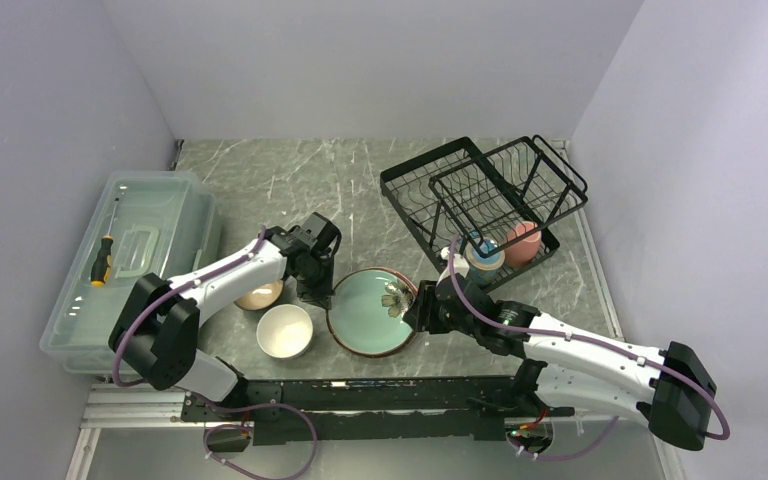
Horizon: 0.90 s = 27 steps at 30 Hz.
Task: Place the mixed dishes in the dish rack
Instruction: Pick up the plate at the center of the board.
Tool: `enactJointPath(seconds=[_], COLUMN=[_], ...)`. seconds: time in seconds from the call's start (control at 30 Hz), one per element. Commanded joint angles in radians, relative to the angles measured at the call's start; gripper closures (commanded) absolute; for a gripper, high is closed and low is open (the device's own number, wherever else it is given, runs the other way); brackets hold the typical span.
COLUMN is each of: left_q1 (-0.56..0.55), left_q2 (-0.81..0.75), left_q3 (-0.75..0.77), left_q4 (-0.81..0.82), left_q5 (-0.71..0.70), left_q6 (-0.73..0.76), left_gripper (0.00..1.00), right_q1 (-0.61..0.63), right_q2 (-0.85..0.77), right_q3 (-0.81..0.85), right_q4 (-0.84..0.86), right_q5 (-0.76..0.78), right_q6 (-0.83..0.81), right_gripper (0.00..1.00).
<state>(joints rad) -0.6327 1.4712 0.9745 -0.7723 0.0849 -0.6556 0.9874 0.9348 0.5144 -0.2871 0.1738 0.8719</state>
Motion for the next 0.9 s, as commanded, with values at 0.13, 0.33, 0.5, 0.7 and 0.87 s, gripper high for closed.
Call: enactJointPath(seconds=[0.13,0.33,0.5,0.7,0.87], left_q1=[-0.015,-0.033,-0.05,-0.067,-0.074], left_q2=[0.004,0.031,0.051,0.066,0.06], left_q3=[0.015,0.022,0.029,0.049,0.074], left_q4=[0.023,0.041,0.048,0.042,0.027], left_q5=[0.039,0.044,0.042,0.035,0.031], left_q6=[-0.006,-0.012,-0.02,-0.021,-0.021], left_gripper=[1.0,1.0,1.0,1.0,1.0], right_q1=[0.004,0.005,0.004,0.004,0.004], right_q2=[-0.004,-0.012,-0.026,-0.032,-0.033], right_q3=[0.002,0.003,-0.005,-0.011,-0.008], right_q4=[0.03,-0.005,-0.017,-0.024,-0.036], right_q5=[0.023,0.051,0.063,0.07,0.08], right_q6=[0.002,0.003,0.008,0.009,0.007], right_gripper=[0.54,0.5,0.49,0.48,0.47])
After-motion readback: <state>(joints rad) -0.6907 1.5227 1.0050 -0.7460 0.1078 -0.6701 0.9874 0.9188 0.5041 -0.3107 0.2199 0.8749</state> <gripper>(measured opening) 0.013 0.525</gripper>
